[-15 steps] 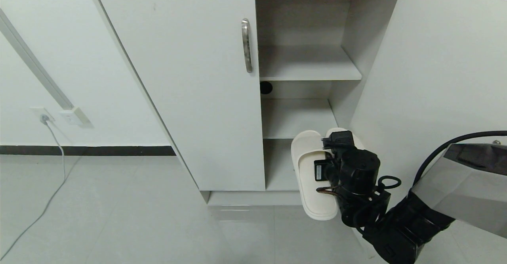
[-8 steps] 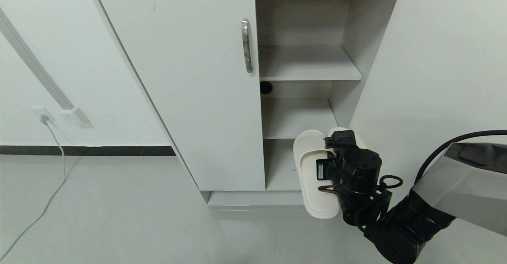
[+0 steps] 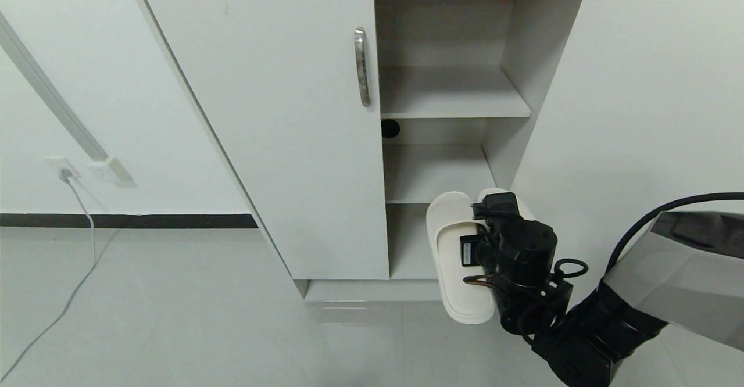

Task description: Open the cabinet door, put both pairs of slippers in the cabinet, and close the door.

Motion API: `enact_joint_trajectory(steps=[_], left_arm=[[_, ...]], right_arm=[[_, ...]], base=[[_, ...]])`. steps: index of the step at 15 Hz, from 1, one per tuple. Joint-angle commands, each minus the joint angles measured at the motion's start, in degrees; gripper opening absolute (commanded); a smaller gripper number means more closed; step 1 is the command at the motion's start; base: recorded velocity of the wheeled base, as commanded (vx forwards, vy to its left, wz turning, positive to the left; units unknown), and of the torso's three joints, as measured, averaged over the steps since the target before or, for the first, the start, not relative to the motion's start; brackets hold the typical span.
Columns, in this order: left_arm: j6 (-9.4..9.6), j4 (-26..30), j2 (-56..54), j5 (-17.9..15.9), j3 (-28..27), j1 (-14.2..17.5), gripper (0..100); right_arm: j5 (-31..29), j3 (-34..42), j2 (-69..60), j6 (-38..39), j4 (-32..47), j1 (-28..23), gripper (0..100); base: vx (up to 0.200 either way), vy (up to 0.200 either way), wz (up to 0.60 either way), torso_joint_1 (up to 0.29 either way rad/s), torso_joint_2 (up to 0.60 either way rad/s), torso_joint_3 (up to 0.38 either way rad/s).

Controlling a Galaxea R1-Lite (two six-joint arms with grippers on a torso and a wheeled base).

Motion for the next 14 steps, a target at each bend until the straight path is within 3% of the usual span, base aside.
enact_joint_trajectory(steps=[1, 8, 14], left_arm=[[0.00, 0.06, 0.07, -0.02, 0.00, 0.01, 0], [0.26, -0.02, 0.07, -0.02, 0.00, 0.01, 0], [0.26, -0.02, 0.07, -0.02, 0.00, 0.01, 0]], right_arm=[[0.11, -0.76, -0.39, -0.08, 0.03, 1.24, 0], [0.37, -13.51, 4.26, 2.11, 8.82, 2.03, 0], [1.43, -13.33, 4.53, 5.28, 12.33, 2.30, 0]], base=[[0.000, 0.000, 0.00, 0.000, 0.00, 0.000], [0.000, 0.000, 0.00, 0.000, 0.00, 0.000], [0.000, 0.000, 0.00, 0.000, 0.00, 0.000]])
